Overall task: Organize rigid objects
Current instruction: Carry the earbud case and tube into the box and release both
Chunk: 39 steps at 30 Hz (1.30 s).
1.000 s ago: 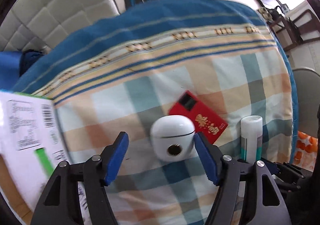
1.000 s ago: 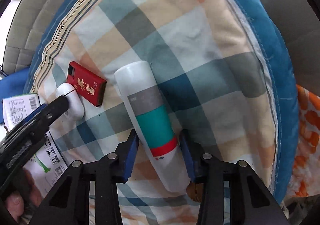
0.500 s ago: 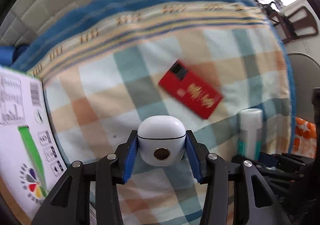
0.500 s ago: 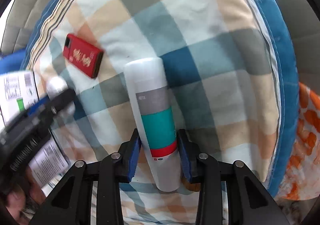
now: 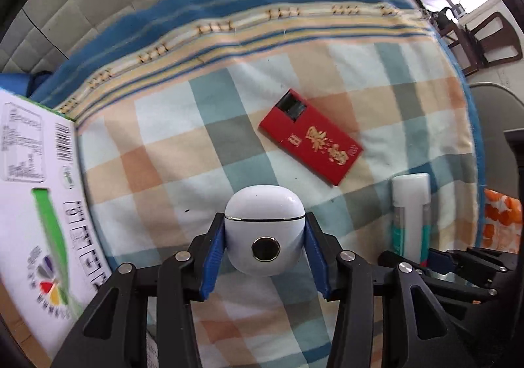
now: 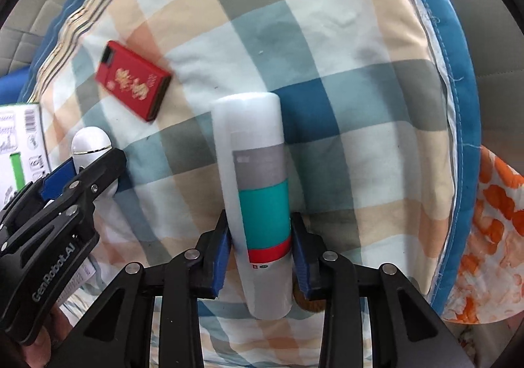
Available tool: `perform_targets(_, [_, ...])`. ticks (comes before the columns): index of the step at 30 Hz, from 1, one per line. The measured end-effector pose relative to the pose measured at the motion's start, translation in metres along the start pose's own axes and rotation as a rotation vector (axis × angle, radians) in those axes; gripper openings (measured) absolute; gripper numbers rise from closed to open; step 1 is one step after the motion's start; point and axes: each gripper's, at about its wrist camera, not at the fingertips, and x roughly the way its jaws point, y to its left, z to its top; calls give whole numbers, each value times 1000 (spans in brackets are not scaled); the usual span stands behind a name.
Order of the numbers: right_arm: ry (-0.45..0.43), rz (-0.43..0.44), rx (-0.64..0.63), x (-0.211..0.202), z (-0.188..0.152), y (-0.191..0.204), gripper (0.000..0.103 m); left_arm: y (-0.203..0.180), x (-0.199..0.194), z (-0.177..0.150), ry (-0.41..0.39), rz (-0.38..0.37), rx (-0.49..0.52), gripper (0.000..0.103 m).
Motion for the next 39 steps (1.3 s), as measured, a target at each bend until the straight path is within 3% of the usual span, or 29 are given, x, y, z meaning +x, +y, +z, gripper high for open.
perform_targets(12, [-125, 114, -100, -77, -43, 43, 35, 14, -107, -35, -176, -74, -40, 43])
perform_targets(16, [-176, 158, -144, -115, -57, 68, 35, 44, -149, -37, -234, -98, -67, 43])
perform_targets(22, [-243, 215, -233, -168, -94, 123, 35, 105, -177, -55, -288, -119, -163, 43])
perform_targets(30, [-260, 259, -299, -171, -121, 216, 35, 197, -189, -100, -301, -90, -286, 43])
perform_targets(34, [-274, 206, -305, -149, -117, 262, 35, 242, -168, -111, -250, -62, -332, 43])
perform_targets(39, [-296, 59, -324, -106, -102, 312, 35, 278, -137, -110, -186, -22, -322, 43])
